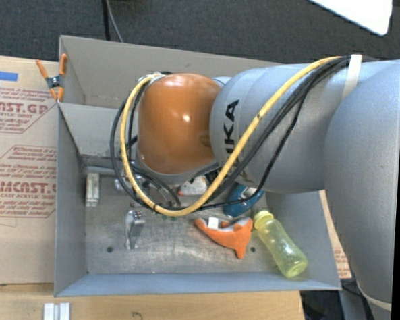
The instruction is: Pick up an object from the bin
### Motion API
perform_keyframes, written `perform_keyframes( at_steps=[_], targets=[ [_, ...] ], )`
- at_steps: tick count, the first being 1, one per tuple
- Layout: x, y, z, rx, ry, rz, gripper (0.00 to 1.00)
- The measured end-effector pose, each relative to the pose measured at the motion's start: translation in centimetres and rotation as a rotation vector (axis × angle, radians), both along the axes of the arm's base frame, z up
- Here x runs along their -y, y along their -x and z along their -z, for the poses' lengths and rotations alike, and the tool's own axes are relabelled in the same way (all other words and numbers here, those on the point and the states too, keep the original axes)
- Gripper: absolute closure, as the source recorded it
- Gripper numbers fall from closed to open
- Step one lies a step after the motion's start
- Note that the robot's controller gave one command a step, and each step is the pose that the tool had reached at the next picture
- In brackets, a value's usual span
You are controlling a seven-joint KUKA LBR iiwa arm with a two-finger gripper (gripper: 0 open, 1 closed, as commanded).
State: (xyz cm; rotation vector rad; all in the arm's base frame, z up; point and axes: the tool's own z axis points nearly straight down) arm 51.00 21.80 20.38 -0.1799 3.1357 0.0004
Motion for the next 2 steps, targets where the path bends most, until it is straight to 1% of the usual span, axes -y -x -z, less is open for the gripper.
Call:
perform_keyframes(
  at_steps=[1, 2],
  targets=[
    [3.2, -3.4, 0.1, 0.001, -0.003, -0.258, 0.00],
    [7.1, -3.0, 3.9, 0.009, -0.001, -0.144, 0.00]
  ],
)
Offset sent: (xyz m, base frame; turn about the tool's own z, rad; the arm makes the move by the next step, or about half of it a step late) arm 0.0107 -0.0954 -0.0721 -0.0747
